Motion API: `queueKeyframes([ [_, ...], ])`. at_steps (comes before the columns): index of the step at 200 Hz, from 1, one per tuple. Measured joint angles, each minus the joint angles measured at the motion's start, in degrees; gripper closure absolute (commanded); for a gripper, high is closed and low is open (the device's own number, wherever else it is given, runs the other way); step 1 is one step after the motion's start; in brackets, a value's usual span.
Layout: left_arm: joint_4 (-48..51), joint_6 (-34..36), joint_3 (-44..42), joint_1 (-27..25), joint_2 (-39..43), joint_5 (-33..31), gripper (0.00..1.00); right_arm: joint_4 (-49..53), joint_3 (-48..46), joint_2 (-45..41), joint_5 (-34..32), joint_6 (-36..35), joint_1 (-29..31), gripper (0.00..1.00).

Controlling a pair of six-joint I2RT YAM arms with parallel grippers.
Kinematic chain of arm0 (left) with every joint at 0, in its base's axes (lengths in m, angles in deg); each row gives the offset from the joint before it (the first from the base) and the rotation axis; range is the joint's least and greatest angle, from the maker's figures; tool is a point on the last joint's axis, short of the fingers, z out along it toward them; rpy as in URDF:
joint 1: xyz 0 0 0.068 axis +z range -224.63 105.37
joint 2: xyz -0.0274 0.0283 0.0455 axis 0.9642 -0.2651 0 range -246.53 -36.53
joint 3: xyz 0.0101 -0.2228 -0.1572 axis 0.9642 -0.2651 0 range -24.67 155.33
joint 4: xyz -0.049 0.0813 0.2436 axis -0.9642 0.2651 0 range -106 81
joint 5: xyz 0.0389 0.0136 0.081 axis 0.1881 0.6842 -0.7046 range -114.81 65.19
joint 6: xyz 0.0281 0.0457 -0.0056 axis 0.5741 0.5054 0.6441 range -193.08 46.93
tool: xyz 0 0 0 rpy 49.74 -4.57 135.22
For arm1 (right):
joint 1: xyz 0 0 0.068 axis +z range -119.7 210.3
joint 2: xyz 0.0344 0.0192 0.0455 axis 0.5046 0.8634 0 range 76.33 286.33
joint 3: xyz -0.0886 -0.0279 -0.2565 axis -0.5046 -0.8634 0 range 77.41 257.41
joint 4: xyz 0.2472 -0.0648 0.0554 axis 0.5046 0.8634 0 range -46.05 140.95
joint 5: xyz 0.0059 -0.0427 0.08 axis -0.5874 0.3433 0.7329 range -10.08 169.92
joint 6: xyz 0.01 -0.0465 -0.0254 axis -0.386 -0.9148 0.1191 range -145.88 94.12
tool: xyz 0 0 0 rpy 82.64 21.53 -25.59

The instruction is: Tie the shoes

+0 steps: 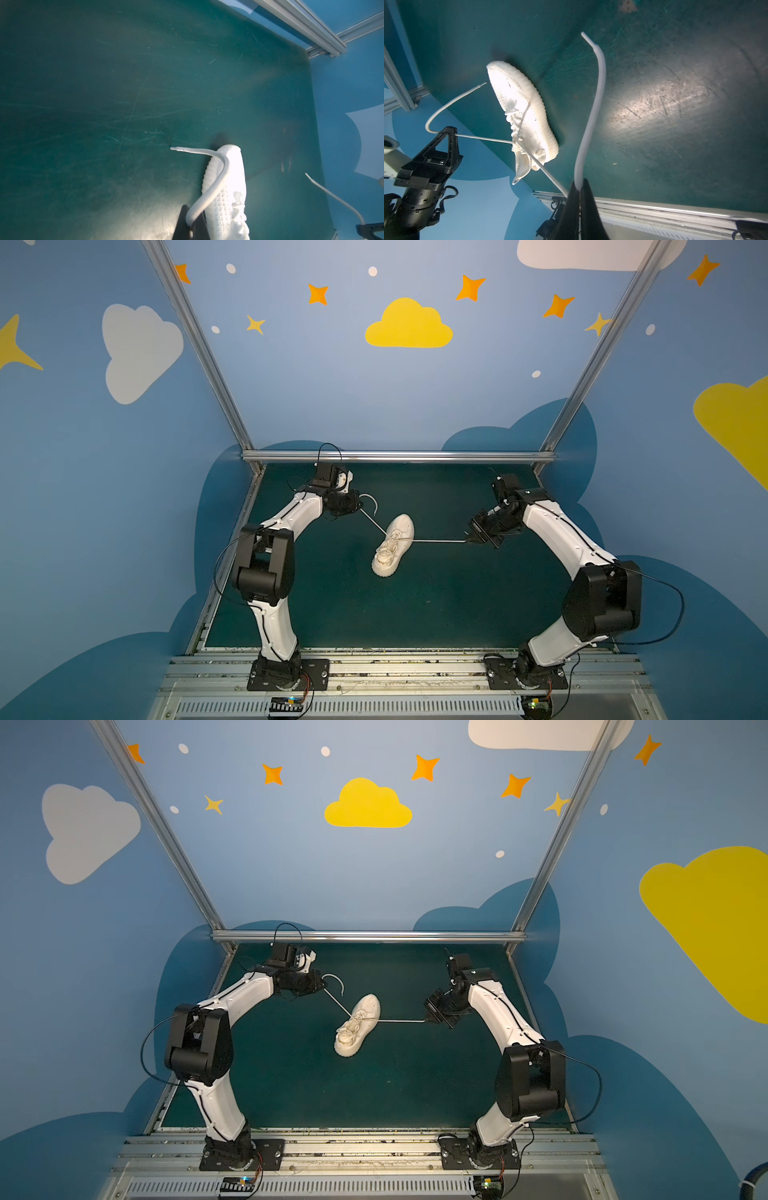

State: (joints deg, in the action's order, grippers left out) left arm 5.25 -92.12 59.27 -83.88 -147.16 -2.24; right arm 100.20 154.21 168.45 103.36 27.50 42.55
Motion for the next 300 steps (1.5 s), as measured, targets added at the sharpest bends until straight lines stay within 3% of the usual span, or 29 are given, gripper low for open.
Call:
queueKeyframes([
  [59, 2.05, 1.84, 4.07, 0.87, -4.94, 3.37, 0.97, 0.98, -4.96, -3.39, -3.3, 3.21, -0.33, 1.0],
  [151, 2.47, 1.77, -3.21, 0.26, -5.46, 5.97, 0.97, -0.81, -14.91, -5.11, -4.35, 5.35, -2.43, 1.0],
  [300, 3.3, 3.87, -4.0, 2.1, -5.46, 6.6, 0.97, -3.54, -19.91, -7.3, -2.97, 6.12, -5.92, 1.0],
])
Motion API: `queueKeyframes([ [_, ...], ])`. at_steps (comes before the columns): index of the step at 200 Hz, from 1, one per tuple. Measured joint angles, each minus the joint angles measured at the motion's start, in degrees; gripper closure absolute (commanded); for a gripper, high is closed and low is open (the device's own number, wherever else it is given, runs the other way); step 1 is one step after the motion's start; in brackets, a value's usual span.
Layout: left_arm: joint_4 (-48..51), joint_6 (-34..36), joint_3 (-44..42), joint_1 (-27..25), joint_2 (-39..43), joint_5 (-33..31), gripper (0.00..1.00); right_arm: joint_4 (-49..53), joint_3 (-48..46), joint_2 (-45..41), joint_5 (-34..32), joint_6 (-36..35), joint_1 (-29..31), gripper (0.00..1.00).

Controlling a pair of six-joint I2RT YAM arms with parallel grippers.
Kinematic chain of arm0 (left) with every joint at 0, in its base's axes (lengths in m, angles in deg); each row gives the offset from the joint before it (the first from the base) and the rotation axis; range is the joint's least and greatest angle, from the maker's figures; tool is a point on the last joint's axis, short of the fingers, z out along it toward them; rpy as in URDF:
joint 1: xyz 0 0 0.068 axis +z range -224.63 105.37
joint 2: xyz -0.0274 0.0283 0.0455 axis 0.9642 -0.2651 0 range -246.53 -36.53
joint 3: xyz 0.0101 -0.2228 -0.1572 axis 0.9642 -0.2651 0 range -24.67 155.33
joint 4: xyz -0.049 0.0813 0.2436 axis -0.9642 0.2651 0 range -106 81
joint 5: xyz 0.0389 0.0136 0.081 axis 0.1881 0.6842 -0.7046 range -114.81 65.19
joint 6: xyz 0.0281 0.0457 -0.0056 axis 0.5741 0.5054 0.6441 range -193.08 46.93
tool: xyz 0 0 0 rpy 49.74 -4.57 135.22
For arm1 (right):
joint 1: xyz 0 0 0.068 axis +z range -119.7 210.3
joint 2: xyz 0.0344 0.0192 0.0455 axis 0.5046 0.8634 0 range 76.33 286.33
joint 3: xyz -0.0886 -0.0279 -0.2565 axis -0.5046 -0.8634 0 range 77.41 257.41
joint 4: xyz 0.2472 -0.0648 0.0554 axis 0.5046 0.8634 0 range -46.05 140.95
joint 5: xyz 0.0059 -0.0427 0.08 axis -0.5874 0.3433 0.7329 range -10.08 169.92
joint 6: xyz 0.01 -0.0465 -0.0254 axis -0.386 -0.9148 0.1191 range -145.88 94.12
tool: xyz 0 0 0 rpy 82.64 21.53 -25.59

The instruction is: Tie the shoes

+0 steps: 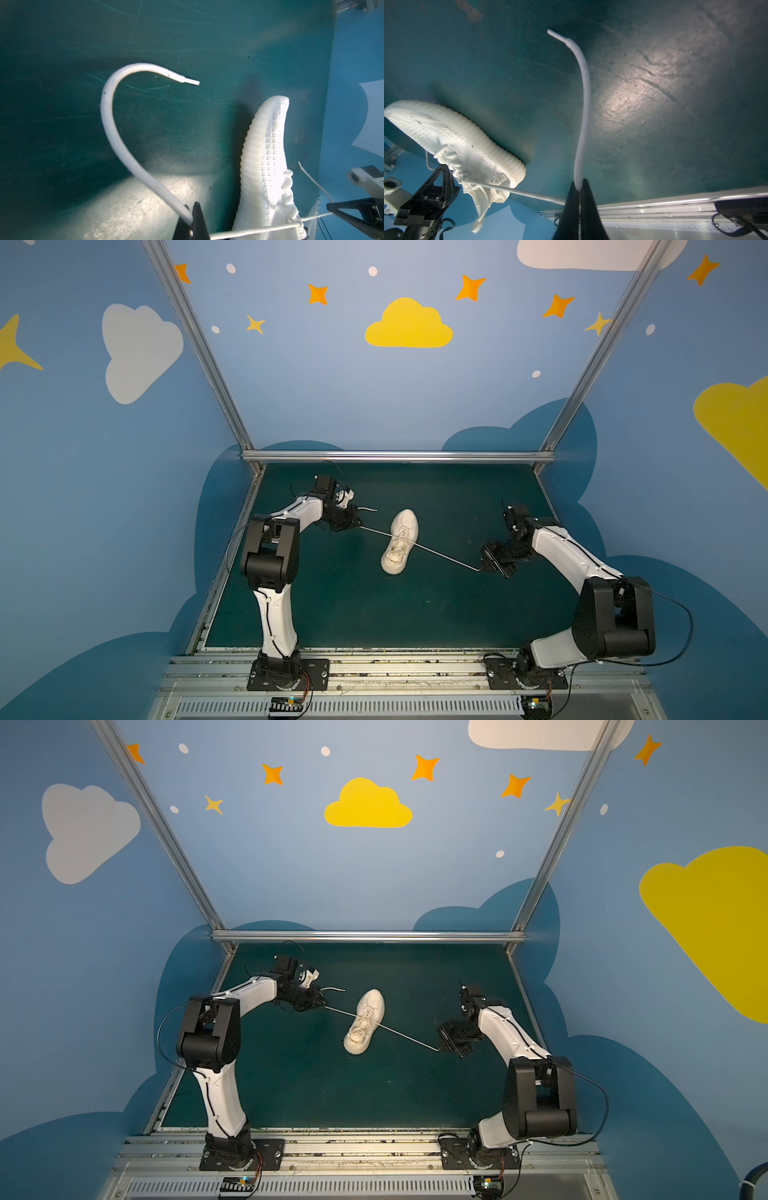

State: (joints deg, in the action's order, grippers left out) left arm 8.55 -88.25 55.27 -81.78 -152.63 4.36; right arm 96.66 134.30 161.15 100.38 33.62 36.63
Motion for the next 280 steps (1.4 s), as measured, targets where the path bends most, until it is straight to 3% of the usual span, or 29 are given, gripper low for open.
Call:
queueKeyframes([
  [51, -0.55, -0.68, -3.45, 0.04, 1.16, 0.0, 0.97, -0.66, -0.07, 0.28, 0.46, -1.2, -0.7, 1.0],
  [94, -2.14, -2.05, -9.73, -1.42, 8.55, -1.18, 0.97, 0.9, 7.37, 3.58, 0.55, -5.84, 0.39, 1.0],
  [156, -21.79, -7.61, -28.22, -12.46, 11.34, -2.01, 0.97, -11.54, 2.4, 4.52, 1.88, -11.47, 3.32, 1.0],
  [206, -34.01, -9.84, -27.98, -16.79, 7.72, -1.57, 0.97, -19.78, 1.25, 3.06, 2.78, -14.53, 6.78, 1.0],
  [245, -35.04, -10.8, -28.74, -21.51, 8.92, -5.25, 0.97, -22.91, -1.99, 0.74, 3.21, -16.28, 7.02, 1.0],
  [280, -31.21, -9.62, -30.67, -21.22, 15.47, -10.21, 0.97, -22.29, -4.07, -0.92, 2.73, -18.86, 6.51, 1.0],
])
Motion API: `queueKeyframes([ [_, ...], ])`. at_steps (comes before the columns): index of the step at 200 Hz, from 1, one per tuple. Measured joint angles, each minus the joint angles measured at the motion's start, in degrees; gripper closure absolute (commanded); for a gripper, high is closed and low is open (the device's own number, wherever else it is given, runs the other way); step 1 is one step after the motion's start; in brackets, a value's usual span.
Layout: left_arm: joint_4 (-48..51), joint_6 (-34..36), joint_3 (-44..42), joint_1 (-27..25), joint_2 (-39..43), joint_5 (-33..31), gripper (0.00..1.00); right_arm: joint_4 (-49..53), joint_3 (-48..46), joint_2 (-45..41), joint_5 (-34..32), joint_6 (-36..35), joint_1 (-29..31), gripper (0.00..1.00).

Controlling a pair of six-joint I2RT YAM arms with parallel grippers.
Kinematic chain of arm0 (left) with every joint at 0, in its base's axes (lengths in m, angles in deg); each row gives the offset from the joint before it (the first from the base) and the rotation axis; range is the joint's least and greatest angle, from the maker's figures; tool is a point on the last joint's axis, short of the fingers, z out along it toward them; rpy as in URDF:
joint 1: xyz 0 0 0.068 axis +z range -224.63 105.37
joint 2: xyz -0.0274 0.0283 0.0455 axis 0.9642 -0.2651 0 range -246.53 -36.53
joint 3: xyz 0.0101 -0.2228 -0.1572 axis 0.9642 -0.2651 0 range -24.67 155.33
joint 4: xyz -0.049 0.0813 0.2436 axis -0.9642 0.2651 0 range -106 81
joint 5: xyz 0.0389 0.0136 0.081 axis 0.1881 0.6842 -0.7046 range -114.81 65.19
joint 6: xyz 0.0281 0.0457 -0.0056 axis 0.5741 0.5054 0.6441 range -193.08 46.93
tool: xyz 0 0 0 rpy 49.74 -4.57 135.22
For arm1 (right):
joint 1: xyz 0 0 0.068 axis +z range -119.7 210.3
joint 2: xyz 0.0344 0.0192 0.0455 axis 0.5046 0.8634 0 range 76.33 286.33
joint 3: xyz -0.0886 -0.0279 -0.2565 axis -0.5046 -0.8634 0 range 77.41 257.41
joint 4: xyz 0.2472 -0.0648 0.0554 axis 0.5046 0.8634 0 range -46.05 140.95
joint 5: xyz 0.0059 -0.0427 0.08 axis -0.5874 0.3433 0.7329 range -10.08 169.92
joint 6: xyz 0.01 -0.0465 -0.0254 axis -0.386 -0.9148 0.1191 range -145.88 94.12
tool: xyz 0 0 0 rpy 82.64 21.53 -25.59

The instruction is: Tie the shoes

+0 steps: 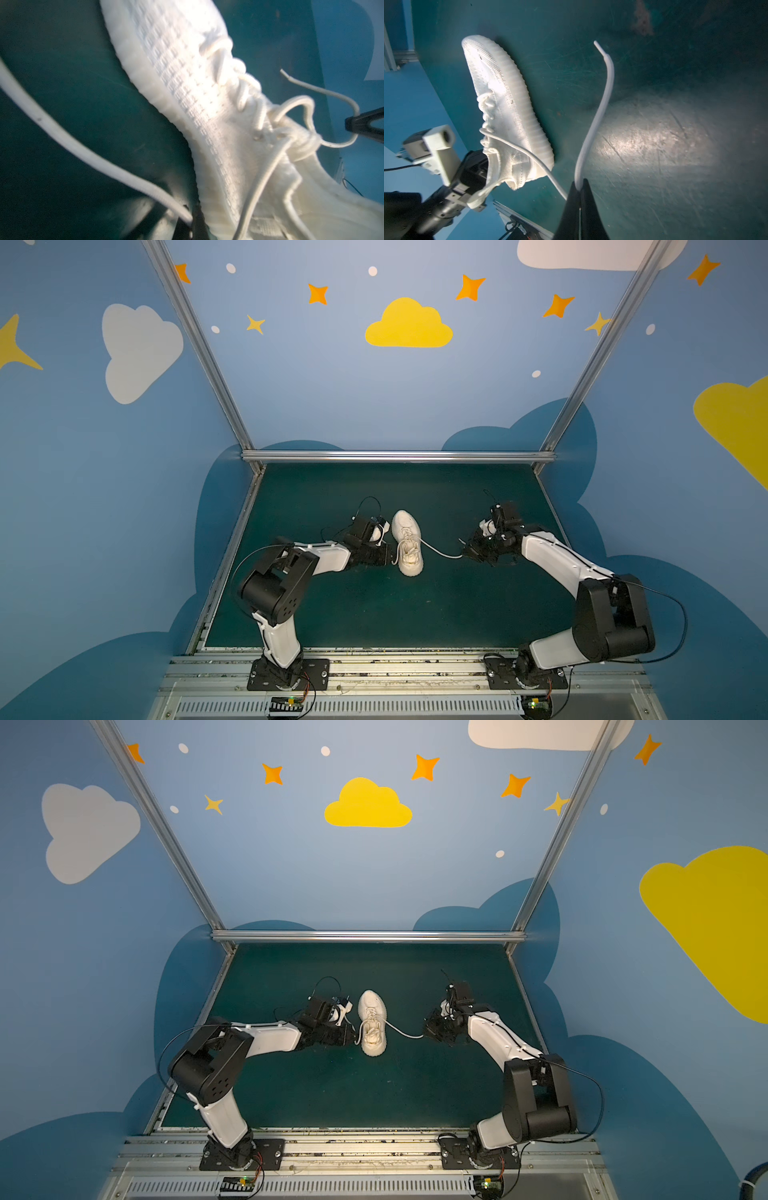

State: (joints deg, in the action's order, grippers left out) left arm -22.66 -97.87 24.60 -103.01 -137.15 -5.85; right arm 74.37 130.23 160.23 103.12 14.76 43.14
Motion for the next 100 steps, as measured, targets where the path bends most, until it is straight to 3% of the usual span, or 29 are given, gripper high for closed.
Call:
queueKeyframes([
  [37, 5.07, 2.95, 2.69, 3.02, 3.45, -4.39, 0.97, 1.99, 2.01, 0.15, -1.33, -5.01, -0.44, 1.0],
  [61, 7.65, 4.04, 4.76, 5.33, 3.45, -6.64, 0.88, 3.34, 6.67, 2.49, -2.05, -8.0, -0.44, 1.0],
  [73, 8.02, 4.0, 4.98, 6.12, 3.45, -7.76, 0.78, 3.69, 9.03, 3.91, -2.23, -9.22, -0.44, 1.0],
  [87, 8.13, 3.91, 4.76, 6.34, 3.45, -8.85, 0.52, 4.22, 11.65, 5.84, -2.4, -10.25, -0.44, 1.0],
  [100, 8.26, 3.78, 4.11, 6.25, 3.63, -9.86, 0.47, 4.83, 13.88, 7.72, -2.43, -11.19, -0.44, 1.0],
])
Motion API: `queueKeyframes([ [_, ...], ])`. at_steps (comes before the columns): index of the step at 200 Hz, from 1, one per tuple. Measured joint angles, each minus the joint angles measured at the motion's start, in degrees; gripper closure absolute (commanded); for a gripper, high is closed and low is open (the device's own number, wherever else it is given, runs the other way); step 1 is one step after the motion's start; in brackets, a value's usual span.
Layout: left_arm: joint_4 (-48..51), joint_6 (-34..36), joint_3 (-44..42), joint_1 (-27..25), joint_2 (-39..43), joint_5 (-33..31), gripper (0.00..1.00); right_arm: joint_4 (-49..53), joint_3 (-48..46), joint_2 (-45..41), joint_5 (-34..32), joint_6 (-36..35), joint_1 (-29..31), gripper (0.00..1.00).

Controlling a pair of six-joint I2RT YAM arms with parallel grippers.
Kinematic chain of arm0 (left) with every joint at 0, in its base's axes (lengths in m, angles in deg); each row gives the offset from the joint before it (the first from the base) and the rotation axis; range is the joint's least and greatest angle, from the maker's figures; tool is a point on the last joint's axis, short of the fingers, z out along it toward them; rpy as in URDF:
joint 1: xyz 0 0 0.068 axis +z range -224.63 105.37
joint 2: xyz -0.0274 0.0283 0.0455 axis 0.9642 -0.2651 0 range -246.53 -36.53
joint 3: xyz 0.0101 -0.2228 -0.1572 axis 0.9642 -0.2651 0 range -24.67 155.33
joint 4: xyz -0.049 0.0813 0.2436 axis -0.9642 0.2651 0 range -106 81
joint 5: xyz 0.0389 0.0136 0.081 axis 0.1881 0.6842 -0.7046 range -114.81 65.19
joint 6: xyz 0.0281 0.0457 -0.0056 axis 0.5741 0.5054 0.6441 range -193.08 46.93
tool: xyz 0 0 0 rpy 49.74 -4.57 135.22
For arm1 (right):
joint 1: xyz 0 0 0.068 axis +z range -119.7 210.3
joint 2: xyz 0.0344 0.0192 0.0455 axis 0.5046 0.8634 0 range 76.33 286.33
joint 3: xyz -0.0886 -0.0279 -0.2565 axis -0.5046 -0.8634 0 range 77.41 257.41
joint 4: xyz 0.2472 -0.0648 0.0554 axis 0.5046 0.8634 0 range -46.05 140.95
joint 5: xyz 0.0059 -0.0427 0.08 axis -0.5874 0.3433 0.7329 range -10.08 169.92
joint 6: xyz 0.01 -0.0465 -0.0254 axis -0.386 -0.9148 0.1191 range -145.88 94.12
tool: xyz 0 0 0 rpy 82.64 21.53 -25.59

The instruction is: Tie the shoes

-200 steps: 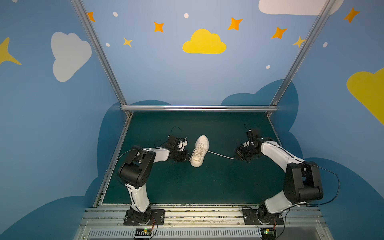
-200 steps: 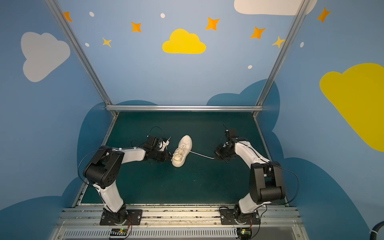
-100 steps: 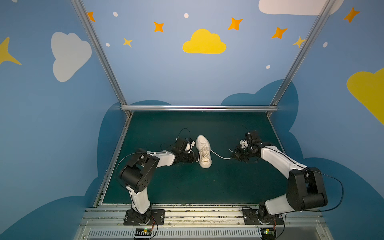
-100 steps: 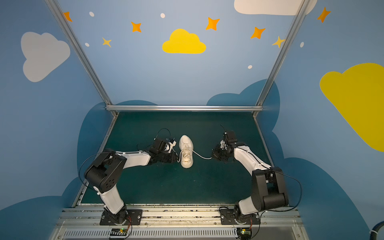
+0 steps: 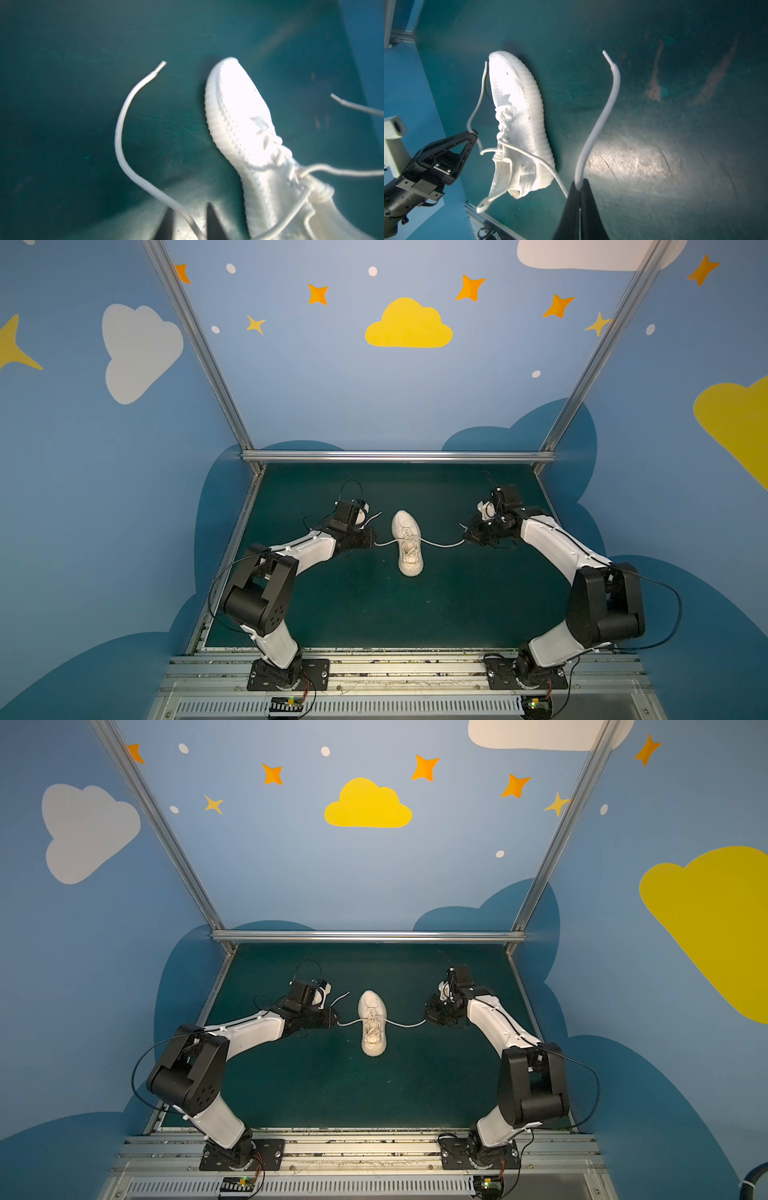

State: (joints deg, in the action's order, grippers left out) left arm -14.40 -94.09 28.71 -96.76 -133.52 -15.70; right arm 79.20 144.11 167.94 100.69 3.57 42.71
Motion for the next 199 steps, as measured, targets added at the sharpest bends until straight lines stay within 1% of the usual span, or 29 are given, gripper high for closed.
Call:
queueKeyframes([
  [19, 0.31, 0.02, -1.49, -0.04, 1.25, -1.84, 0.43, 1.55, 3.26, 2.8, -0.02, -1.2, 0.0, 1.0],
  [33, 1.36, 0.2, -2.56, 0.0, 3.78, -4.11, 0.4, 2.62, 5.14, 4.26, 0.0, -1.73, 0.0, 1.0],
  [48, 2.08, 2.21, -2.34, 0.17, 6.03, -6.78, 0.36, 3.87, 6.95, 5.42, -0.02, -2.38, 0.02, 1.0],
  [60, 3.67, 5.01, -0.11, 0.28, 6.14, -8.61, 0.34, 4.92, 8.46, 6.27, 0.02, -2.71, 0.04, 1.0],
  [74, 6.19, 7.48, 5.35, 0.48, 3.28, -9.33, 0.34, 5.79, 10.03, 7.19, 0.37, -2.73, 0.04, 1.0],
  [84, 7.56, 9.03, 10.36, 0.76, -0.33, -7.82, 0.35, 6.21, 10.91, 7.87, 1.09, -2.69, 0.0, 1.0],
  [94, 9.03, 10.38, 15.96, 1.01, -4.5, -4.92, 0.34, 6.69, 11.87, 8.63, 1.73, -2.49, -0.07, 1.0],
  [108, 10.45, 10.86, 22.69, 1.14, -10.32, -0.46, 0.34, 7.5, 13.18, 9.97, 2.69, -2.34, -0.22, 1.0],
  [123, 11.63, 10.78, 27.91, 1.11, -15.74, 3.04, 0.34, 8.17, 14.05, 11.15, 3.32, -2.21, -0.28, 1.0],
  [134, 12.52, 10.73, 30.34, 1.07, -18.73, 4.44, 0.34, 8.46, 14.1, 11.56, 3.67, -2.03, -0.33, 1.0],
  [163, 15.96, 10.71, 36.22, 0.98, -25.24, 5.64, 0.32, 9.73, 15.13, 12.72, 4.24, -1.79, -0.79, 1.0],
  [182, 17.03, 10.73, 38.73, 1.03, -27.76, 6.32, 0.32, 9.92, 16.0, 13.64, 4.5, -1.81, -1.38, 1.0],
  [199, 18.01, 10.75, 39.17, 1.01, -28.37, 6.34, 0.31, 10.12, 16.55, 14.51, 4.85, -1.81, -1.79, 1.0],
])
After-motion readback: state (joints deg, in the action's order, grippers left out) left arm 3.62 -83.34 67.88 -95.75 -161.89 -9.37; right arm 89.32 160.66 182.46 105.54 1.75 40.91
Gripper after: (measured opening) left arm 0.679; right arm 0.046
